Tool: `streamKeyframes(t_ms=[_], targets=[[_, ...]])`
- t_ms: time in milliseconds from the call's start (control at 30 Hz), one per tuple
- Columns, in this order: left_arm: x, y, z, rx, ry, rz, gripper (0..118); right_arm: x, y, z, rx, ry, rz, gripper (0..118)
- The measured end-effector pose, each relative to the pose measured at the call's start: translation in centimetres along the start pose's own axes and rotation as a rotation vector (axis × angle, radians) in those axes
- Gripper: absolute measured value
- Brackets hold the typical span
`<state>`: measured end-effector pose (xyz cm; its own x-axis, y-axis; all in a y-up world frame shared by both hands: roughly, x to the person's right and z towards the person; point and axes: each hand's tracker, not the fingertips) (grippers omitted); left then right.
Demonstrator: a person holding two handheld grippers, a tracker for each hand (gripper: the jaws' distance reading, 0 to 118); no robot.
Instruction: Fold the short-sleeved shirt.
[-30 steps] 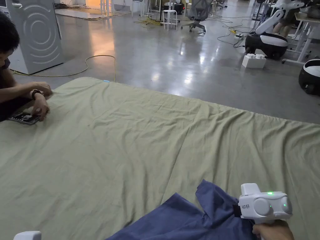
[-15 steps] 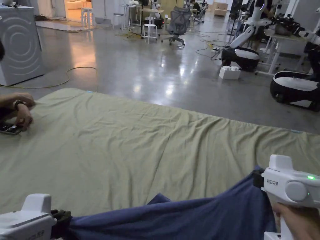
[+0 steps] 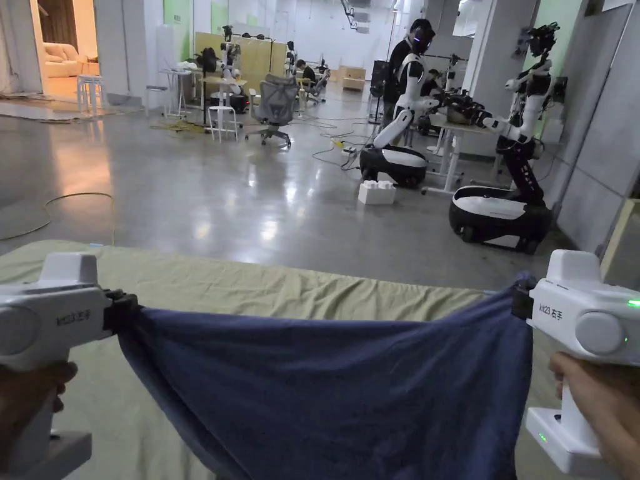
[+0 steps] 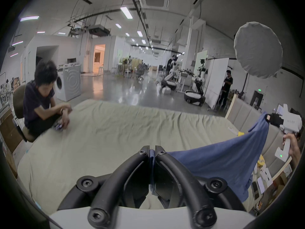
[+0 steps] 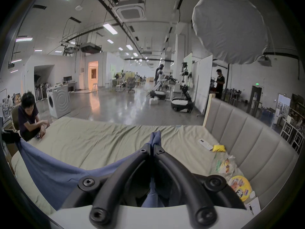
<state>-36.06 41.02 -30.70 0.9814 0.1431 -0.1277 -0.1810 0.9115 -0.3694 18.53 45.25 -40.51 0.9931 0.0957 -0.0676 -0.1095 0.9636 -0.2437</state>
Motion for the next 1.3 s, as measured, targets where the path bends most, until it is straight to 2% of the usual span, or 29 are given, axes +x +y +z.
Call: streamKeyframes(t_ms=[300,433,500,567,633,700,867,1000,1033,1133,1167,1200,1300], targets=[[2.9,9.5,-1.7,0.078,0.021,-0.073,6,1.6,6.1,0.0,0.102,-0.055,0.008,3],[3.7,12.9,-2.1,0.104,0.036,-0.115,6,1.4,9.3,-0.8,0.166,-0.074,0.054,3],[3.9,14.4,-2.3,0.120,0.043,-0.119,6,1.2,10.5,-1.4,0.168,-0.071,0.046,3],[3.8,16.0,-3.1,0.121,0.054,-0.113,6,1.1,11.8,-2.3,0.175,-0.091,0.017,3],[4.0,17.3,-3.6,0.132,0.073,-0.132,6,0.6,12.7,-2.7,0.155,-0.073,-0.025,3],[4.0,18.7,-4.3,0.149,0.082,-0.150,6,0.1,14.0,-3.2,0.201,-0.092,0.034,3],[3.9,22.4,-6.2,0.169,0.106,-0.170,6,-0.1,16.1,-4.8,0.189,-0.109,0.008,3],[4.5,24.0,-6.6,0.194,0.107,-0.195,6,-0.2,17.6,-5.7,0.224,-0.120,0.035,3],[4.5,24.4,-6.9,0.199,0.108,-0.197,6,0.0,17.8,-6.0,0.211,-0.119,0.009,3],[4.8,24.6,-7.3,0.209,0.114,-0.211,6,0.1,18.3,-6.5,0.217,-0.122,0.007,3],[4.6,24.7,-7.7,0.213,0.113,-0.219,6,0.2,18.6,-6.7,0.237,-0.134,0.051,3],[4.5,24.8,-8.0,0.217,0.115,-0.235,6,0.4,18.6,-6.7,0.239,-0.129,0.033,3],[4.4,24.7,-8.7,0.213,0.125,-0.206,6,0.5,18.6,-7.0,0.243,-0.132,0.039,3]])
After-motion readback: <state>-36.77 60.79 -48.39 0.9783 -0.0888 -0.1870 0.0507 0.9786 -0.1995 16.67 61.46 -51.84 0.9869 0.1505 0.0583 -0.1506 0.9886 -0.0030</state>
